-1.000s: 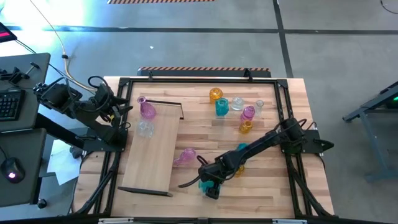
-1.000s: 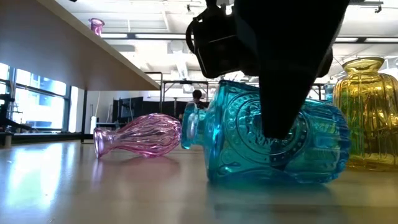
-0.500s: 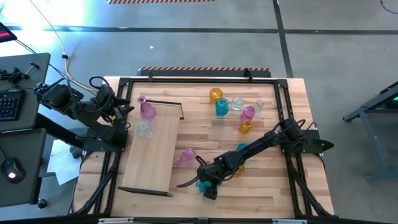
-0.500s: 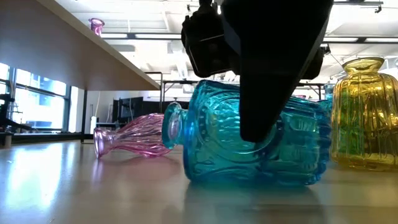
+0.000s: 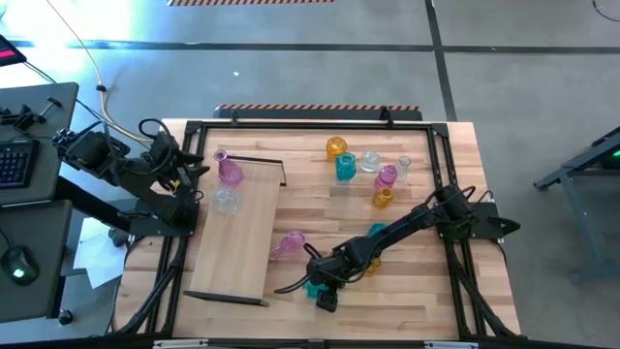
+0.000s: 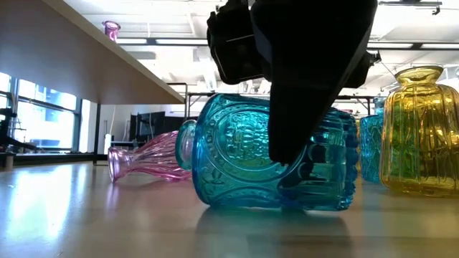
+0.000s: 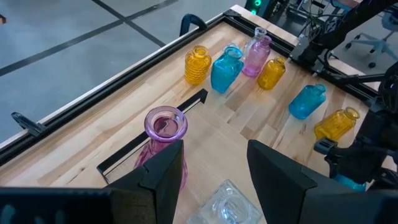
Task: Sort vases onto shelf
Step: Put the bottom left blue flower vase on the shelf
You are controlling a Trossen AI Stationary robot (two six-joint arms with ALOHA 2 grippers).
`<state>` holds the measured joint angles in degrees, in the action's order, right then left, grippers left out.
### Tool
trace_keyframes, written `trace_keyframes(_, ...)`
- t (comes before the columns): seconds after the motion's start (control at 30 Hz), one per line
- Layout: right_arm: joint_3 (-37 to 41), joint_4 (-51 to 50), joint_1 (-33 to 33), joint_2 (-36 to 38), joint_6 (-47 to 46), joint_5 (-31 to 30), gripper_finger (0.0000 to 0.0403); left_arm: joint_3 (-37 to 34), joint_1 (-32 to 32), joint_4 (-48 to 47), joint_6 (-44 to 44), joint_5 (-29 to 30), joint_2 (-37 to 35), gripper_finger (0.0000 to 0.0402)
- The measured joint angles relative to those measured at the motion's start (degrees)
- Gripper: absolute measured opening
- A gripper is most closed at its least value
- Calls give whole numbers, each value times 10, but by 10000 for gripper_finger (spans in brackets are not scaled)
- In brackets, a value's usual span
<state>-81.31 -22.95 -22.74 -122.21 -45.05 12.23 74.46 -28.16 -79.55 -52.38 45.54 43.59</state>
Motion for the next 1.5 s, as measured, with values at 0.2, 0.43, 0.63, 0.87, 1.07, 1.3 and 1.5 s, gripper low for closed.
trace_keyframes(0.2,-21,-7,-1,-1,1,-31,254,0,0,0,0,0,0,170)
trace_keyframes(0.43,-43,-13,3,1,-4,-119,252,0,0,0,0,-7,0,170)
trace_keyframes(0.63,-53,-47,2,2,-26,-142,252,0,0,0,0,-21,0,170)
trace_keyframes(0.87,-54,-48,0,6,-66,-141,252,0,0,0,0,-25,0,170)
trace_keyframes(1.07,-55,-56,-2,39,-86,-177,252,0,0,-1,1,-30,0,170)
trace_keyframes(1.3,-56,-58,3,94,-90,-298,252,0,0,0,16,-28,4,170)
trace_keyframes(1.5,-56,-8,10,134,-71,-405,252,0,0,0,16,-28,20,170)
